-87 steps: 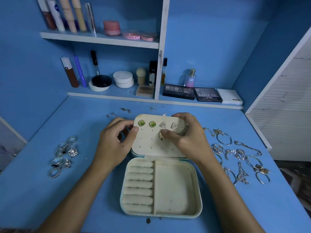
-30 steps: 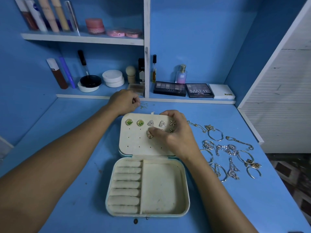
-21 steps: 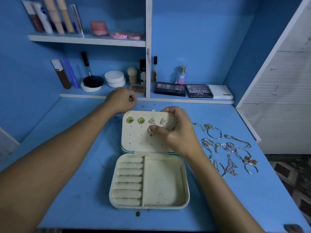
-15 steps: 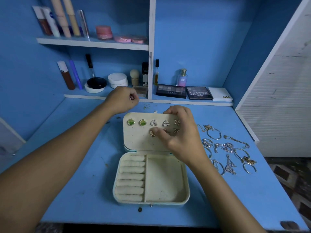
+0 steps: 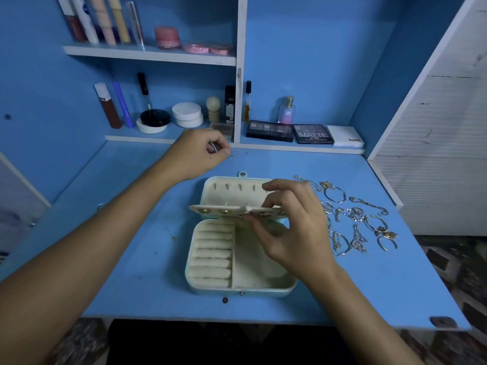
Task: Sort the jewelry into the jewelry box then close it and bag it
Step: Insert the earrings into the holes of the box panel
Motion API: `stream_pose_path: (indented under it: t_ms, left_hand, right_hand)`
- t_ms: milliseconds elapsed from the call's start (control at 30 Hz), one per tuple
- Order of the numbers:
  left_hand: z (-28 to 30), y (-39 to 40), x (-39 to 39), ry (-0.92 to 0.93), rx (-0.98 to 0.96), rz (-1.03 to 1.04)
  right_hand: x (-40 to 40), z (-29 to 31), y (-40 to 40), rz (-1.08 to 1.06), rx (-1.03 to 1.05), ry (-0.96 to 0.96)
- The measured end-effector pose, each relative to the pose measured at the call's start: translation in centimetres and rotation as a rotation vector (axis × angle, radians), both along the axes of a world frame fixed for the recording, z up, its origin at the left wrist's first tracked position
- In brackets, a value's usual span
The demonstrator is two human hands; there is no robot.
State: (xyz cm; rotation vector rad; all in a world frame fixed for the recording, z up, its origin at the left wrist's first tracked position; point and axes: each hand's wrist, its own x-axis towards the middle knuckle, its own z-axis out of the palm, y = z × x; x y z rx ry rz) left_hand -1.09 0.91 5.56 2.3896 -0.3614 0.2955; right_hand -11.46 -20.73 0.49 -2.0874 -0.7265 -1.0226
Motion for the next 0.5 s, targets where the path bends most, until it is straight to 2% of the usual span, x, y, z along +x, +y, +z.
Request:
stream_pose_path:
  t_ms: [167, 500]
  left_hand:
    - [0.0, -0.6, -2.2, 0.011, 0.008, -0.083]
    - [1.4, -1.3, -7.0, 0.208, 0.012, -0.294]
  right_hand:
    - [-0.5, -0.5, -0.3, -0.005, -0.066, -0.105]
    - [-0.8, -1.3, -0.8, -0.012, -0.189, -0.195]
